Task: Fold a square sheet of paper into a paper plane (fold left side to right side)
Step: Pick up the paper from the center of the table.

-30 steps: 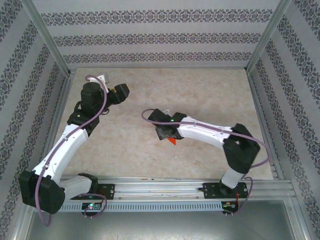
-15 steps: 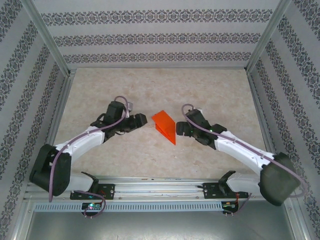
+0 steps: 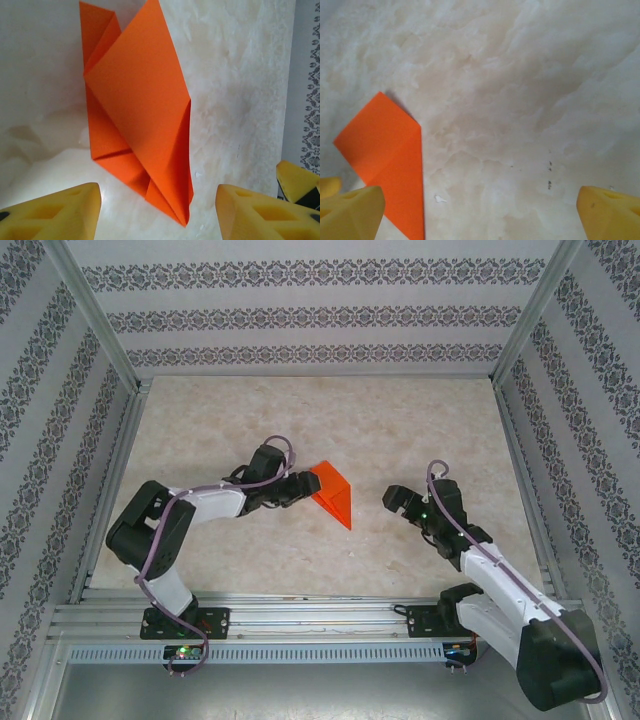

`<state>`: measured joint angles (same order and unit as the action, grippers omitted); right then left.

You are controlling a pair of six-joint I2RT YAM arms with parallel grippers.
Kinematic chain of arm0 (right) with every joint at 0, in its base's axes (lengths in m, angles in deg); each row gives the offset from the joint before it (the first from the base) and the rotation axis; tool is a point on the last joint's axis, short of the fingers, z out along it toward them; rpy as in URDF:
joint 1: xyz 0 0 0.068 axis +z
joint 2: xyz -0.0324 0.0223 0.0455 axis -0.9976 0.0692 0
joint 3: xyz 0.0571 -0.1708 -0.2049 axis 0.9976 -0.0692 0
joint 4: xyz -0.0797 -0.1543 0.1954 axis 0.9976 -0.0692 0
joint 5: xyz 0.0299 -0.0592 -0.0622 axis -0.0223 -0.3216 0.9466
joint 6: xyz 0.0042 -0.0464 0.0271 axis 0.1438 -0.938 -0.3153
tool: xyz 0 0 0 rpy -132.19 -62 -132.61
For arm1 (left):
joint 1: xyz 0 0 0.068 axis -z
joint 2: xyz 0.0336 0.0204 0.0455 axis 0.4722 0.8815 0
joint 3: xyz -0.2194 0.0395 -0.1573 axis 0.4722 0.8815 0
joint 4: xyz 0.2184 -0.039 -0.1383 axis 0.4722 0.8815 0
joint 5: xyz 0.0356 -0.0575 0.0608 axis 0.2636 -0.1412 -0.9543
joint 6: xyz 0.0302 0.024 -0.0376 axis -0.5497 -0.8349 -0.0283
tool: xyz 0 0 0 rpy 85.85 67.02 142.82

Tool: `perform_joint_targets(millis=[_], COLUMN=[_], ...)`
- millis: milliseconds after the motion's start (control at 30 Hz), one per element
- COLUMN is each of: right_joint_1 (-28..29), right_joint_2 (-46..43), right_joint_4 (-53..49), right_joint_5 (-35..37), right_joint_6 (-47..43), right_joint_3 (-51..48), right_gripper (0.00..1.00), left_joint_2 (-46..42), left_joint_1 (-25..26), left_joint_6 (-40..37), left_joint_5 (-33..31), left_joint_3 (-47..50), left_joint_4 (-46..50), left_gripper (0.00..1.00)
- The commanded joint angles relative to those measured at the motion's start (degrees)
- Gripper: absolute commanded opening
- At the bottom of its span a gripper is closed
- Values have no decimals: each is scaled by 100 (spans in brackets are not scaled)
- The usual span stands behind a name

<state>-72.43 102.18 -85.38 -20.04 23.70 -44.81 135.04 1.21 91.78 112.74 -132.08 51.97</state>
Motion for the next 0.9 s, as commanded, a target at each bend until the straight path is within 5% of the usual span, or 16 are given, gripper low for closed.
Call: perform_joint_targets(millis=[0, 267, 633, 867], right_joint_1=[-168, -407, -569, -583], right_joint_2=[-214, -629, -637, -101], right_joint_4=[350, 387, 573, 1207], right_joint_5=[-619, -917, -1365, -2194], right_joint_6=[161, 225, 156, 10], right_joint_3=[-207, -412, -525, -444], right_gripper=[98, 97, 89, 86], left_joint_2=[260, 976, 835, 110], left_joint_1=[64, 60, 35, -134], left_joint_6=[125, 129, -337, -1239], left_joint_5=[-146, -184, -19, 1133], left_joint_3=[-254, -595, -429, 168], left_joint_4=[-400, -651, -903, -1101], left_gripper=[61, 46, 2, 0])
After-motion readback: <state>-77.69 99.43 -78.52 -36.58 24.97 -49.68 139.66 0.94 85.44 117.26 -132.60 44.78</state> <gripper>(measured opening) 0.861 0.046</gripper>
